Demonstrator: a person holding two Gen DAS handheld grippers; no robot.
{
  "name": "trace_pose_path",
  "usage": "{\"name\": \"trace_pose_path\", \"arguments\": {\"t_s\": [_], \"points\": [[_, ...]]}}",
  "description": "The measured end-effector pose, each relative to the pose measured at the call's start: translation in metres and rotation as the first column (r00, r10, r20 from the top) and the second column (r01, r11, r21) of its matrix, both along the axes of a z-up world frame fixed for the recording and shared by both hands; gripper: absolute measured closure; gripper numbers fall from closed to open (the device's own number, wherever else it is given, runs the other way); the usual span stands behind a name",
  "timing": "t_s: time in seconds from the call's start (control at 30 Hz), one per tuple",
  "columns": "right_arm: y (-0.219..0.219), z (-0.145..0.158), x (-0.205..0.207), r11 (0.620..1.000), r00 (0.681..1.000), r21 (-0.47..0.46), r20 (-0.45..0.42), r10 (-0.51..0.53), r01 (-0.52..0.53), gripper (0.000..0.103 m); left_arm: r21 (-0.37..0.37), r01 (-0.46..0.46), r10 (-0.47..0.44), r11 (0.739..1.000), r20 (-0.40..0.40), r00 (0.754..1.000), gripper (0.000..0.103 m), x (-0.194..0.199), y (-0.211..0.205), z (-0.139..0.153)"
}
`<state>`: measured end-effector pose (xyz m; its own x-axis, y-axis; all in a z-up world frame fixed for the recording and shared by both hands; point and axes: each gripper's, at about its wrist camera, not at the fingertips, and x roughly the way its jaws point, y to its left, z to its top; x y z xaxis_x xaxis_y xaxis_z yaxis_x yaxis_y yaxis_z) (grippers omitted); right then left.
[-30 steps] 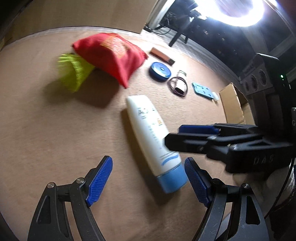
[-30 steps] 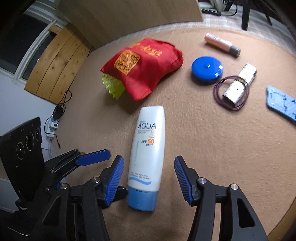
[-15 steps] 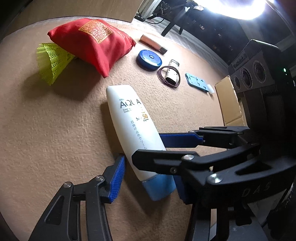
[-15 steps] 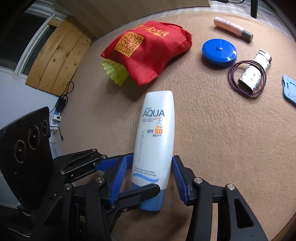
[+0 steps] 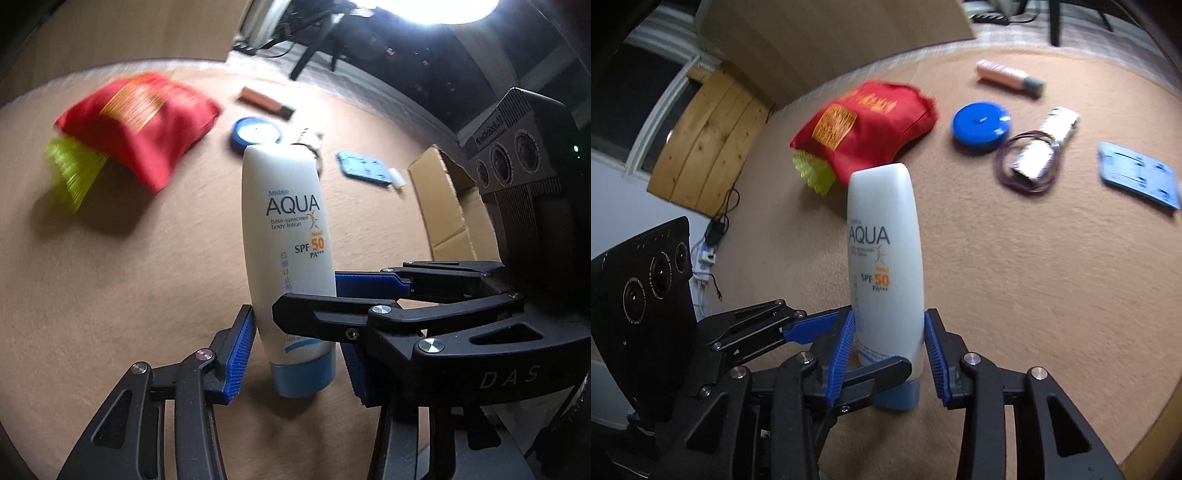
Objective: Organize objects
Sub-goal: 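Lift the sunscreen tube upright with the right tool, then carry the sunscreen tube with the right tool and release it into the box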
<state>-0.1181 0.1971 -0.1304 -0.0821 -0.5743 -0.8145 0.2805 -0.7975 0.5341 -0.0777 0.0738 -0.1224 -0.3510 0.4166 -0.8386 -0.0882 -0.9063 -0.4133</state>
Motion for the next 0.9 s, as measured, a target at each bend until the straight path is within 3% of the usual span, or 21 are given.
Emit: {"name": "trace_pose_path", "arguments": {"t_s": [0.23,0.53,0.9], "points": [[0.058,0.031,0.007,0.993,0.991,-0.011,-0.053,-0.119,0.119,0.068,-0.007,0.099,-0.099,0.995,-0.064,0.993,0.054,-0.013,0.051,0.026],[0.152,0.068,0.020,0.966,0.960,-0.006,-0.113,-0.256,0.257,0.068,-0.003,0.239,-0.238,0.971,-0.139,0.961,0.054,-0.039,0.144,0.054],[0.260,0.073,0.036,0.915,0.908,0.002,-0.118,-0.401,0.404,0.068,0.011,0.339,-0.333,0.941,-0.165,0.928,0.054,-0.063,0.264,0.054]]}}
